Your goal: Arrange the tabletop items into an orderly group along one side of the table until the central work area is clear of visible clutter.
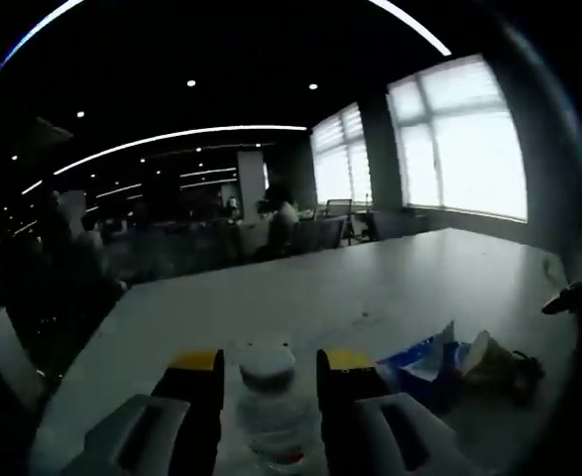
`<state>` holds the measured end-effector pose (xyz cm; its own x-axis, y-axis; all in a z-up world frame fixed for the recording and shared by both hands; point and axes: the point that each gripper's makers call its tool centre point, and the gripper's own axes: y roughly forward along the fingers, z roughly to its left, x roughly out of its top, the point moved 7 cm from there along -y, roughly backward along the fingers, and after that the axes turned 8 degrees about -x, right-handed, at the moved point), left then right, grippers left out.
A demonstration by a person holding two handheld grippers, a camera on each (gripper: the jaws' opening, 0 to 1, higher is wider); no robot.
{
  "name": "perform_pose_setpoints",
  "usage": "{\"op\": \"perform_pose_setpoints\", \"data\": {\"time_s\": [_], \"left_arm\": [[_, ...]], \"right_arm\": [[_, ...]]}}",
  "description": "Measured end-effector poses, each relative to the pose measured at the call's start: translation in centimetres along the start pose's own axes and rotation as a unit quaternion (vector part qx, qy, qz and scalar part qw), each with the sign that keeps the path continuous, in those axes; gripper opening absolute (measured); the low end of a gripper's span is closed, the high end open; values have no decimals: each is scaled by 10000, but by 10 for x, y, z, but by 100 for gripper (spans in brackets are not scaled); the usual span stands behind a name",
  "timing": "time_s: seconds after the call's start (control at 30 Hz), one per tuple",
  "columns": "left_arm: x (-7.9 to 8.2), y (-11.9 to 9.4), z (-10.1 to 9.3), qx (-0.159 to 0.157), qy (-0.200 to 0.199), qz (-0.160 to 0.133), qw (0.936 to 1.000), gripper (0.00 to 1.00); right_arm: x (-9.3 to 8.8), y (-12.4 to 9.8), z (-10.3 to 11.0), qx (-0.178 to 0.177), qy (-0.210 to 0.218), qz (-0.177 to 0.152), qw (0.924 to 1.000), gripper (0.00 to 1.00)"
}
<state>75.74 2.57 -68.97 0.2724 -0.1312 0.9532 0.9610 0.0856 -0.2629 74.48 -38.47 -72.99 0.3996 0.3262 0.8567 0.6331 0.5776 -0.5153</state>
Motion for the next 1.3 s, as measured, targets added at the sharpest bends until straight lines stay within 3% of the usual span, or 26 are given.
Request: {"op": "perform_pose_setpoints", "data": {"time_s": [0.1,0.3,0.57,0.83,1.3], "left_arm": [[-1,2,-2,41,-269,-91,9996,33],[-5,7,-5,327,-361,-15,9988,28],[-6,10,-7,470,-415,-6,9980,24],[-8,17,-6,353,-513,-83,9980,21],[-3,13,-3,-224,-693,5,9973,19]], "right_arm": [[-4,-1,0,3,-26,25,10000,98],[-11,-4,-2,2,39,73,10000,97],[-15,-3,-4,-29,52,130,9999,97],[-17,-2,-6,-53,40,176,9998,96],[-21,-2,-10,-135,72,215,9997,95]]}}
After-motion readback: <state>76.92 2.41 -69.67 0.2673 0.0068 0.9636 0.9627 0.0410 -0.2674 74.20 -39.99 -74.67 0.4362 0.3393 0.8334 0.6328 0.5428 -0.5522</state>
